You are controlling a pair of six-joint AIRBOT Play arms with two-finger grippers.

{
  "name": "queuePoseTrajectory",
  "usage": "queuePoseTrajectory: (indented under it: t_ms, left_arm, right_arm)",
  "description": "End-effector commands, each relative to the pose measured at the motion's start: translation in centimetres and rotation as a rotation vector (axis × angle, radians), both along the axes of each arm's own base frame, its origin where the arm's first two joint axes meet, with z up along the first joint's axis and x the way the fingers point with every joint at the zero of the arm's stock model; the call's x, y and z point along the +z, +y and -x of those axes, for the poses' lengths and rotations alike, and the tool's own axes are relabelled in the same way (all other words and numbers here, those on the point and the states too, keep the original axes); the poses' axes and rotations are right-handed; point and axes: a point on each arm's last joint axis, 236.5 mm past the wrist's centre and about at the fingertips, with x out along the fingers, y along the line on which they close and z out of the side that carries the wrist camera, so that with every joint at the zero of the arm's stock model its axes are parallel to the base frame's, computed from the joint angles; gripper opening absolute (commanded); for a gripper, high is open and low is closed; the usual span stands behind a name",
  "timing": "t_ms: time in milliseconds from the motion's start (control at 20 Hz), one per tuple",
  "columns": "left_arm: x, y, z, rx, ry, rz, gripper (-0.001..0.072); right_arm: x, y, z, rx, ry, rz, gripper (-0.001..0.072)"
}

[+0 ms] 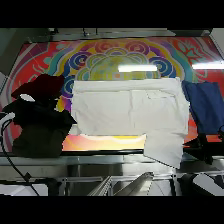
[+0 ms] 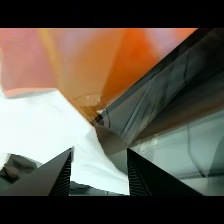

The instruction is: Fold the shirts.

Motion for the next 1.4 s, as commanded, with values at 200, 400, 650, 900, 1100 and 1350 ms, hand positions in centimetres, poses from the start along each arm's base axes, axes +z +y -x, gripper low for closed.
queuePoseTrajectory:
  t_ms: [200,400,650,900,1100,1350]
  left_arm:
    - [0.0,0.0,0.0,-0.004,-0.002,0.000,0.0249]
    - [0.0,0.0,0.0,-0.004,-0.002,0.000,0.0249]
    - [0.1,0.0,0.0,-0.005,-0.001,0.001,0.0249]
    - [0.2,-0.1,0.2,-0.009,0.006,0.006,0.0249]
    - [0.4,-0.2,0.6,-0.028,0.010,0.017,0.0023]
    - [0.9,-0.4,1.5,-0.062,0.031,0.042,0.0022]
  right_arm:
    - [0.0,1.2,0.0,-0.004,-0.016,-0.037,0.0391]
    - [-0.3,1.5,0.0,-0.010,-0.013,-0.056,0.0392]
    - [-0.8,3.1,0.2,0.045,0.006,-0.093,0.0391]
    - [-0.5,3.9,0.0,0.102,-0.006,-0.110,0.0362]
    - [0.8,3.5,-0.7,0.128,-0.031,-0.124,0.0072]
    - [2.3,2.3,-1.9,0.152,-0.066,-0.110,0.0015]
